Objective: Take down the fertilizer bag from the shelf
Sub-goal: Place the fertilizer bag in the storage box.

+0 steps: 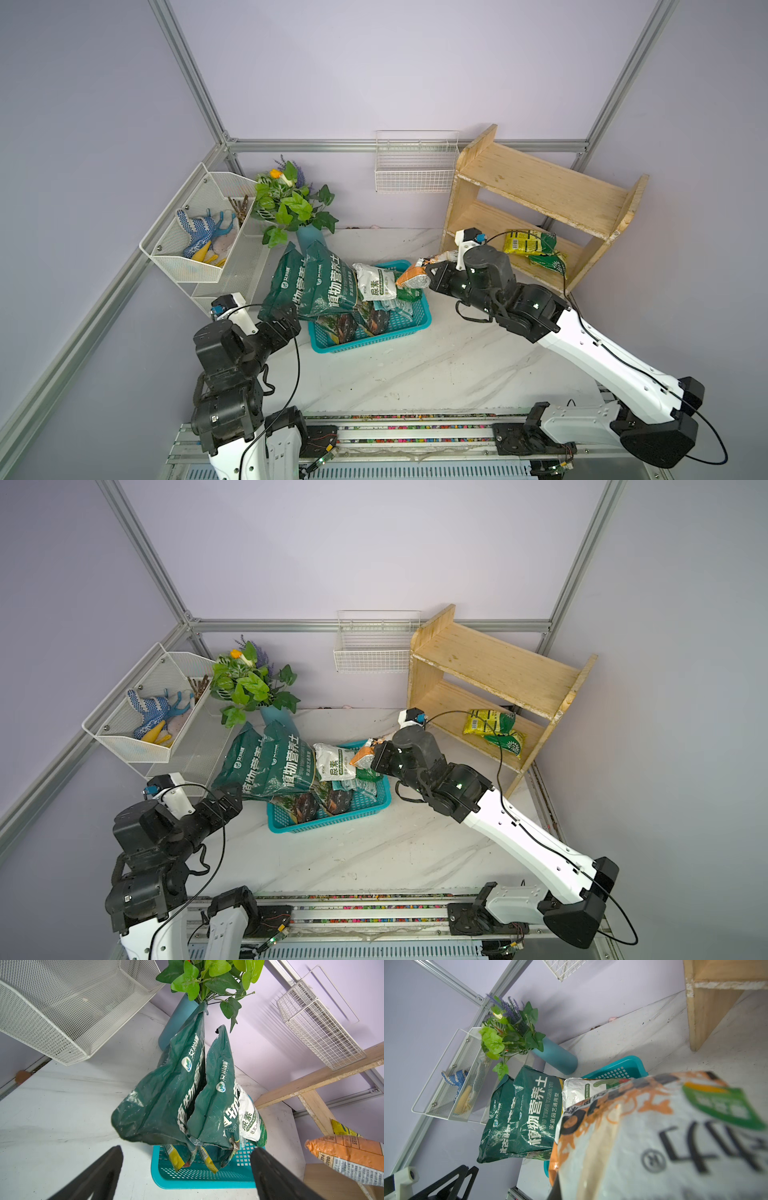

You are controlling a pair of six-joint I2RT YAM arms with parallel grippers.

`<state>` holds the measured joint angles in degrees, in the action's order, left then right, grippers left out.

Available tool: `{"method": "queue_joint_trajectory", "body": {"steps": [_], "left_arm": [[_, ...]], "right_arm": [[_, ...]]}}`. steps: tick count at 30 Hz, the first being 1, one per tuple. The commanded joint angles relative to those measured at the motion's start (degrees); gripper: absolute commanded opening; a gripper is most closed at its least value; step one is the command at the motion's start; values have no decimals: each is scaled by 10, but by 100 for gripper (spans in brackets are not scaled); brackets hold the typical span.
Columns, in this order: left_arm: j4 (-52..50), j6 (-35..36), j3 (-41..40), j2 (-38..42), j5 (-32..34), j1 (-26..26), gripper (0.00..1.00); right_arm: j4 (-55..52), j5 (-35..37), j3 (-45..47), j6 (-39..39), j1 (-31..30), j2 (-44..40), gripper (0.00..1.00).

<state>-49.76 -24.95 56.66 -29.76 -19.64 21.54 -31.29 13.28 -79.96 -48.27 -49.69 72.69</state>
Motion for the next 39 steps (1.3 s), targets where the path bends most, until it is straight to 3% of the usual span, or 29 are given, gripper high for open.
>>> {"method": "queue_joint_trajectory", "body": {"steps": [1,13,21,39], "left_arm": [[3,0,-5,6,-5,3,100],[3,1,-5,7,-5,2,100],[3,1,-5,7,-5,1,99],[3,1,-6,7,-5,1,100]], "right_arm": [[107,63,10,-12,-25,-24,0],[141,105,52,-25,-68,-2,0],[134,88,32,-31,-72,59,0],[122,109,19,-41,-96,102,0]]}}
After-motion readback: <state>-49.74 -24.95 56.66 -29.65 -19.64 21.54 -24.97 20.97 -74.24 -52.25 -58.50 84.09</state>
